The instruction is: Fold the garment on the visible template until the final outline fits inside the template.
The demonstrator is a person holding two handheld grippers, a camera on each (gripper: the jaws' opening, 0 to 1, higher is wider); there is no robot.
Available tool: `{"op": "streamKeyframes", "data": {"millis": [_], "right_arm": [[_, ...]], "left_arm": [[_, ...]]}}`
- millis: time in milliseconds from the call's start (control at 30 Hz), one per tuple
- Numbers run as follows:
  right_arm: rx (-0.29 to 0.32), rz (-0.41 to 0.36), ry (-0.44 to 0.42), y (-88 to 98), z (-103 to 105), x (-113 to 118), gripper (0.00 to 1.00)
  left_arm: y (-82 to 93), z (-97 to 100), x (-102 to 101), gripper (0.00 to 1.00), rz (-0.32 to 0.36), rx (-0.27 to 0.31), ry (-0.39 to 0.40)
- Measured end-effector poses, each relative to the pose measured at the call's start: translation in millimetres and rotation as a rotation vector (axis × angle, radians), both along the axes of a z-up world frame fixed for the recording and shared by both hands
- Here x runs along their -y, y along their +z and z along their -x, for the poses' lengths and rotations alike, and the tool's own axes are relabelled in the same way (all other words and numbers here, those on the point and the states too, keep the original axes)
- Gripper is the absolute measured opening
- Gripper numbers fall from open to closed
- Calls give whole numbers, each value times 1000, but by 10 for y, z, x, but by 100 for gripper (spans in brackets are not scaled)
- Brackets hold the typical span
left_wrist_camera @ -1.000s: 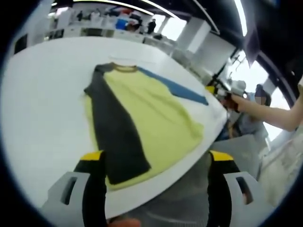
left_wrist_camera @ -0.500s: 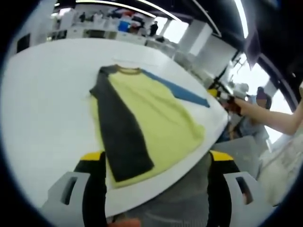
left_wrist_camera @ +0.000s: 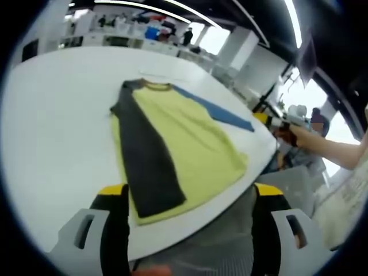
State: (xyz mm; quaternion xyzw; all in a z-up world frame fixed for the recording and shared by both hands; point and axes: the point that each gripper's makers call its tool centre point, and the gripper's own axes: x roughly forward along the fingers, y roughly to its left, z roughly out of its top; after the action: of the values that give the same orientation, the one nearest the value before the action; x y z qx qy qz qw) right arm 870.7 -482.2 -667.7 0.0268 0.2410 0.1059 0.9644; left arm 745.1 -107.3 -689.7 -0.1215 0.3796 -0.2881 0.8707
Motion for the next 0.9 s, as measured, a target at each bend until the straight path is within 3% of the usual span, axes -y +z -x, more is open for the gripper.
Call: {"op": "streamKeyframes", "data": {"millis": [267, 567, 900], "right_arm": [[7, -5, 24, 63, 78, -105, 67], [-23, -7, 78, -60, 251, -342, 67], [-25, -18, 121, -12, 364, -544, 67]], "left_arm": [[4, 12, -53, 84, 9, 2, 19], [-8, 45, -23, 84, 18, 0, 20], [-22, 74, -47, 84, 21, -5, 27]]}}
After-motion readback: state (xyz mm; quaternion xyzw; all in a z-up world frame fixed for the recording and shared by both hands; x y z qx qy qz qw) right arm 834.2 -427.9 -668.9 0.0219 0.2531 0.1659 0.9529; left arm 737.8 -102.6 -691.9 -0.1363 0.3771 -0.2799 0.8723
